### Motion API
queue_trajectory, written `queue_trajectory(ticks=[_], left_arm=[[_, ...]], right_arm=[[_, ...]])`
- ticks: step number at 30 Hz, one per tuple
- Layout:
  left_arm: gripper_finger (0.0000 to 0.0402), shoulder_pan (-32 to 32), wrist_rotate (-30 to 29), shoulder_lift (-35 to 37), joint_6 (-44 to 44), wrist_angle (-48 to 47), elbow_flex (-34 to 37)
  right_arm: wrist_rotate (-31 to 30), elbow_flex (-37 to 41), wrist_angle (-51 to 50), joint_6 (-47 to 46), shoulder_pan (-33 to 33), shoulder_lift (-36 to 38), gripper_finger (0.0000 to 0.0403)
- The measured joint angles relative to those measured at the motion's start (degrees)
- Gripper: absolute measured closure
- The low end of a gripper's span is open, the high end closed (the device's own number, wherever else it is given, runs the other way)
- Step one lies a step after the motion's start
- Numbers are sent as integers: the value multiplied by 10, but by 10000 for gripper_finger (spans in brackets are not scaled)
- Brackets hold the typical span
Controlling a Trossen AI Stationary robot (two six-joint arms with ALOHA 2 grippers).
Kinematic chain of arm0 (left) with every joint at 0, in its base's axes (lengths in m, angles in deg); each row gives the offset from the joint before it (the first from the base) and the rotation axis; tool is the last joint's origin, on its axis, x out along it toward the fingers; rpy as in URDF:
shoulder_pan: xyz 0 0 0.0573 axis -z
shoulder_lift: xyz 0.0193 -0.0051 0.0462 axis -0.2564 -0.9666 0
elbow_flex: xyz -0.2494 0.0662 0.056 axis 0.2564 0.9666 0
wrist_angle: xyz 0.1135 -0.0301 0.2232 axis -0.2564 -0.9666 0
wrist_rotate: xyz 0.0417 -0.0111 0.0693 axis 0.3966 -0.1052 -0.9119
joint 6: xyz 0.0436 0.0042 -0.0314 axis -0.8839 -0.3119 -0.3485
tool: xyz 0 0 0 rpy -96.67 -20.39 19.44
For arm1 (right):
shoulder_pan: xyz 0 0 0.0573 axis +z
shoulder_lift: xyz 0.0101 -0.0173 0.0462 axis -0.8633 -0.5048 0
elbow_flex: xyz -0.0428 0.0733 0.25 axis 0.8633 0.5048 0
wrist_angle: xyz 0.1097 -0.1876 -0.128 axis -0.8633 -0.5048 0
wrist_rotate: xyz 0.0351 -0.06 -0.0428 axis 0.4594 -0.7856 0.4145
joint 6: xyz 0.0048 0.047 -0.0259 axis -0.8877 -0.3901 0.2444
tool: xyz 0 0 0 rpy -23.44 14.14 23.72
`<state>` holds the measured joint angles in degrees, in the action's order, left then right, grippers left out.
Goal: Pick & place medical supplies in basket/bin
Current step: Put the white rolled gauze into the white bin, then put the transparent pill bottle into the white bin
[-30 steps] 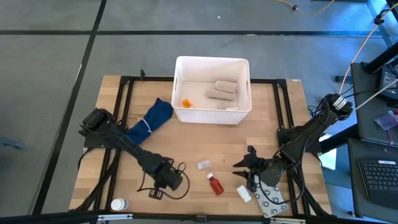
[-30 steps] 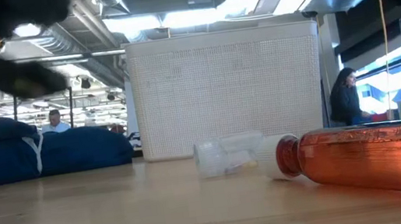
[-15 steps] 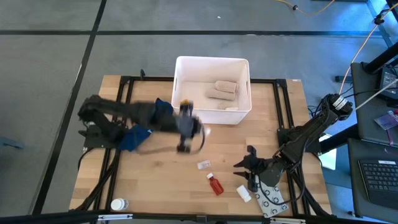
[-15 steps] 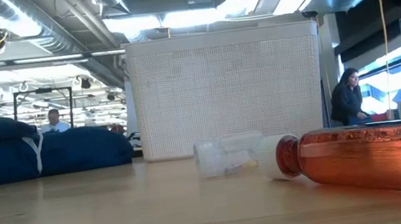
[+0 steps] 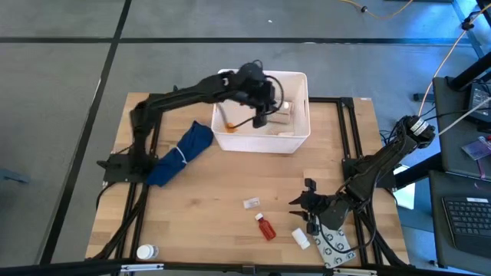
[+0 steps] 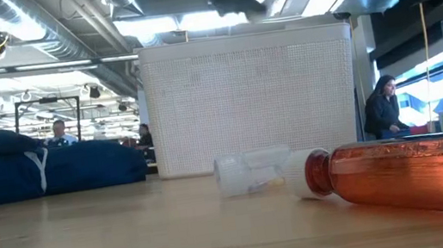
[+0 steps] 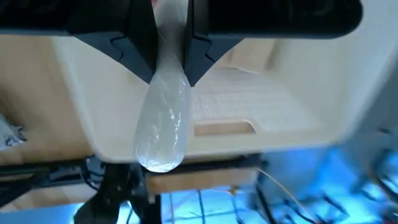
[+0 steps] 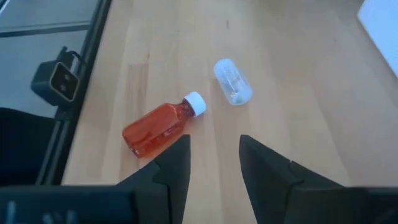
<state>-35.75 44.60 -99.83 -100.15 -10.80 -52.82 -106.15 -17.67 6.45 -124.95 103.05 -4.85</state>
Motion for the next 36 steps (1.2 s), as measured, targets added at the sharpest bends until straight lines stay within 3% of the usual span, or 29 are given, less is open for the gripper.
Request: queue_trajectory(ticks=[4, 18, 22, 29, 36], left_arm=[[355, -22, 60, -72, 0, 46, 0], [353, -24, 76, -202, 13, 66, 0], [335, -18, 62, -208, 19, 68, 0], [264, -16, 59, -203, 12, 66, 0], [230, -16, 54, -144, 6, 46, -8]], right_arm=[[-1, 0, -4, 0, -13, 0, 264], [-2, 0, -9, -2, -36, 0, 264], [-2, 0, -9, -4, -36, 0, 264], [2, 0, -9, -4, -36, 0, 264], [3, 0, -18, -2, -36, 0, 264]])
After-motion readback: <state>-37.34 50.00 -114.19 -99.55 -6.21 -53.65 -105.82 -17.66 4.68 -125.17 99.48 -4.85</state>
